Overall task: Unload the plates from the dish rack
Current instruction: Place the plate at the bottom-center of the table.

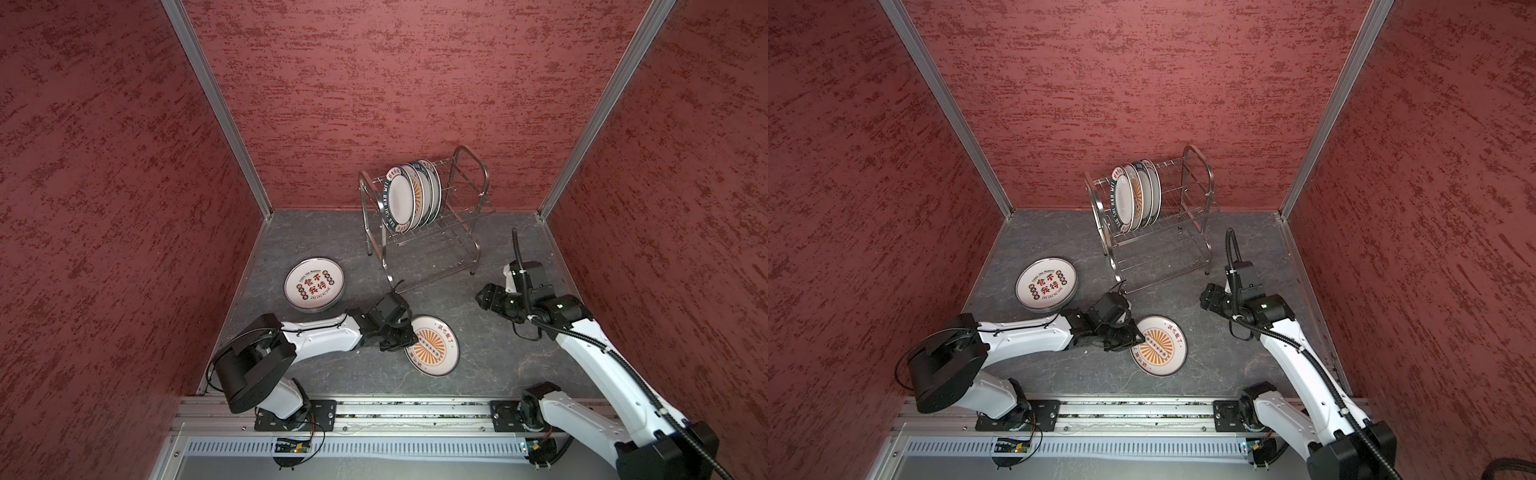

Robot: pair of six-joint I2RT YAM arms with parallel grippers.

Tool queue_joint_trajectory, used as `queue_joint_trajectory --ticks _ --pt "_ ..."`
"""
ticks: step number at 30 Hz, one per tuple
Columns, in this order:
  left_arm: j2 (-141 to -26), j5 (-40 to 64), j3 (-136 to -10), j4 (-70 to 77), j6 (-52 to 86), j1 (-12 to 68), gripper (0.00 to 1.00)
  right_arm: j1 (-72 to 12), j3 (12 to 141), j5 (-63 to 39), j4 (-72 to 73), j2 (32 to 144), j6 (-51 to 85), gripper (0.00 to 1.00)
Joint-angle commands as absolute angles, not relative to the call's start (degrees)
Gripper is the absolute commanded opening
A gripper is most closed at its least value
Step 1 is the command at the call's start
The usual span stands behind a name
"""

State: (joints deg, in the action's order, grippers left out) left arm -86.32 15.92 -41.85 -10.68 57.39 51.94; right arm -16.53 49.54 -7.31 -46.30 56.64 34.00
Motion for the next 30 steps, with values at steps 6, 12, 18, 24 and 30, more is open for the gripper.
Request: queue_joint_trajectory --ticks 6,12,18,24,30 --pt "-85.85 13.58 -42.74 -13.95 56.36 52.3 0.45 -16.26 49.5 -6.77 -45.42 56.68 33.06 0.78" --pt "-84.66 11.67 -42.37 -17.09 56.95 52.37 0.51 -16.26 51.48 -6.17 -45.52 57.54 32.57 0.78" --pt "-81.95 10.47 -40.81 -18.92 56.95 51.84 0.56 -16.24 58.2 -6.18 -44.38 60.03 30.62 0.79" --pt "-78.46 8.87 -39.99 -22.67 56.45 50.4 0.76 -16.26 70.87 -10.88 -39.57 65.2 26.38 0.76" --pt "-74.23 7.99 -40.58 -26.78 55.64 47.82 0.99 -16.5 86.89 -16.41 -37.09 74.23 23.49 0.72"
